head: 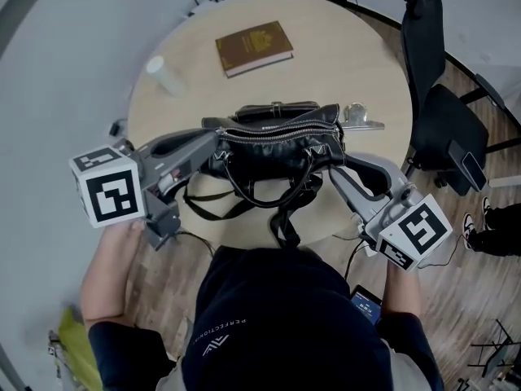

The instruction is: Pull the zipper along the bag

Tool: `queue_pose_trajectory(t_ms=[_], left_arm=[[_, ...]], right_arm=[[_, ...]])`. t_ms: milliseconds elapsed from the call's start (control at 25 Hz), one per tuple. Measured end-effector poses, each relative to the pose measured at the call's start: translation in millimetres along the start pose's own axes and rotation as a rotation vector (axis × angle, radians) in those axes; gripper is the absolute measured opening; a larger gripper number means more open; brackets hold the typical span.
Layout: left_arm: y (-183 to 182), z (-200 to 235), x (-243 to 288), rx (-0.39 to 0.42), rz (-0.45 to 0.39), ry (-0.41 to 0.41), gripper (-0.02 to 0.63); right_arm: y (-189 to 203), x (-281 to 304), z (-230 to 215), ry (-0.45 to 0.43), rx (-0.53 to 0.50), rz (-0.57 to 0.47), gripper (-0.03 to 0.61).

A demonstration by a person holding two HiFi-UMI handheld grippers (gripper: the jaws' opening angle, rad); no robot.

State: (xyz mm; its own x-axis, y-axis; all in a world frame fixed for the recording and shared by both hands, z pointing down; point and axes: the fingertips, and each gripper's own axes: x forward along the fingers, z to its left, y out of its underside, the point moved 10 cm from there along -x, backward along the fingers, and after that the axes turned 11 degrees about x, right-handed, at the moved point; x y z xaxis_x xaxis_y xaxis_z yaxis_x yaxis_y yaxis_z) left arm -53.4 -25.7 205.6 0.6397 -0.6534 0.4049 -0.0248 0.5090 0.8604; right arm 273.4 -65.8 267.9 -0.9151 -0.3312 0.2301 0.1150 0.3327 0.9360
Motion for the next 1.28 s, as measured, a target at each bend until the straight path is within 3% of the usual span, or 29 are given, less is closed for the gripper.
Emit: queue_pose_trajectory(t_ms=[920, 1280], left_arm=[[-18.8, -19.6, 26.5, 0.040, 0.115, 0.072, 0.028], [-13.1, -10.0, 13.9, 0.050, 0.057, 0.056, 0.029]], right_arm=[[-3.2, 5.7, -4.9, -0.024, -0.020, 0.016, 0.086], [-1.8, 2.1, -2.4, -0.013, 0.010, -0.010, 0.094]])
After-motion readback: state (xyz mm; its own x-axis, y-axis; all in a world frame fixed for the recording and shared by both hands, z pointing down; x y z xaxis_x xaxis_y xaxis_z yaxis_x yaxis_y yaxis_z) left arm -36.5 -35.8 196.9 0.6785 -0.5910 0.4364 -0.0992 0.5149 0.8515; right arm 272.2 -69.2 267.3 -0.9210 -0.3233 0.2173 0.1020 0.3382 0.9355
